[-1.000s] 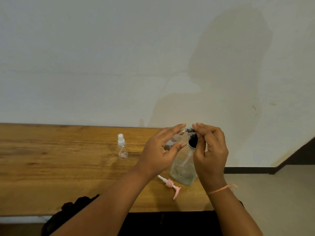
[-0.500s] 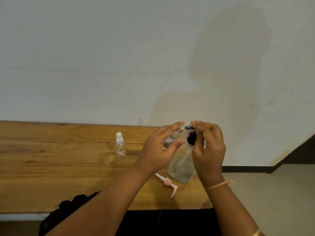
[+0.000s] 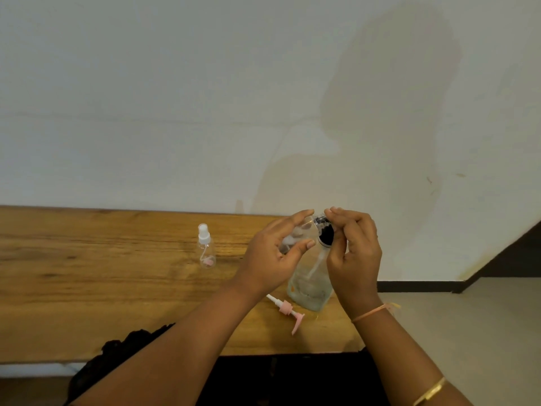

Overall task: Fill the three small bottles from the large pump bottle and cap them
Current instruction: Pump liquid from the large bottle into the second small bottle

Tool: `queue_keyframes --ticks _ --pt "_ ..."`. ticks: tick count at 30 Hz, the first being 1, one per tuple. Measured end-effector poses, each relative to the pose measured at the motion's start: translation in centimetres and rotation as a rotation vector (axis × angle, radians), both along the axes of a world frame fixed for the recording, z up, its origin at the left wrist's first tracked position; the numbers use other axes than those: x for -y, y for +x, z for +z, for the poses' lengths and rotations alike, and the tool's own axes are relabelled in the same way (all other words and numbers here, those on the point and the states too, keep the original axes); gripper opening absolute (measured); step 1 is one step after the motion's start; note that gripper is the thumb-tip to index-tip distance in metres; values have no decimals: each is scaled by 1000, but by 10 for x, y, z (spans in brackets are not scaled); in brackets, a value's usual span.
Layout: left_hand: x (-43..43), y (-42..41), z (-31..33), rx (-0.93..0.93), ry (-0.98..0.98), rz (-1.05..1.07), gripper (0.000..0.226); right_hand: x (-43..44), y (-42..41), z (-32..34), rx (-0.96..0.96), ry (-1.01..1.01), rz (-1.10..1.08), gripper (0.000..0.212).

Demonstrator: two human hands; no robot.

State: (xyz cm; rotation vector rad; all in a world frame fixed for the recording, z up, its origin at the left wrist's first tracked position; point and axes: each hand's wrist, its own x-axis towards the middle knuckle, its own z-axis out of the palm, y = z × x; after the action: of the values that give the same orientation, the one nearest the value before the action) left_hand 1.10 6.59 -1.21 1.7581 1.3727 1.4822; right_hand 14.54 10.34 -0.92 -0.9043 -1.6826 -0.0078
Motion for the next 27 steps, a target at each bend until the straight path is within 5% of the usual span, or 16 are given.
queue_keyframes --ticks 27 --pt "-2 1 -4 18 -2 -11 48 -1 -3 -8 -39 -4 27 28"
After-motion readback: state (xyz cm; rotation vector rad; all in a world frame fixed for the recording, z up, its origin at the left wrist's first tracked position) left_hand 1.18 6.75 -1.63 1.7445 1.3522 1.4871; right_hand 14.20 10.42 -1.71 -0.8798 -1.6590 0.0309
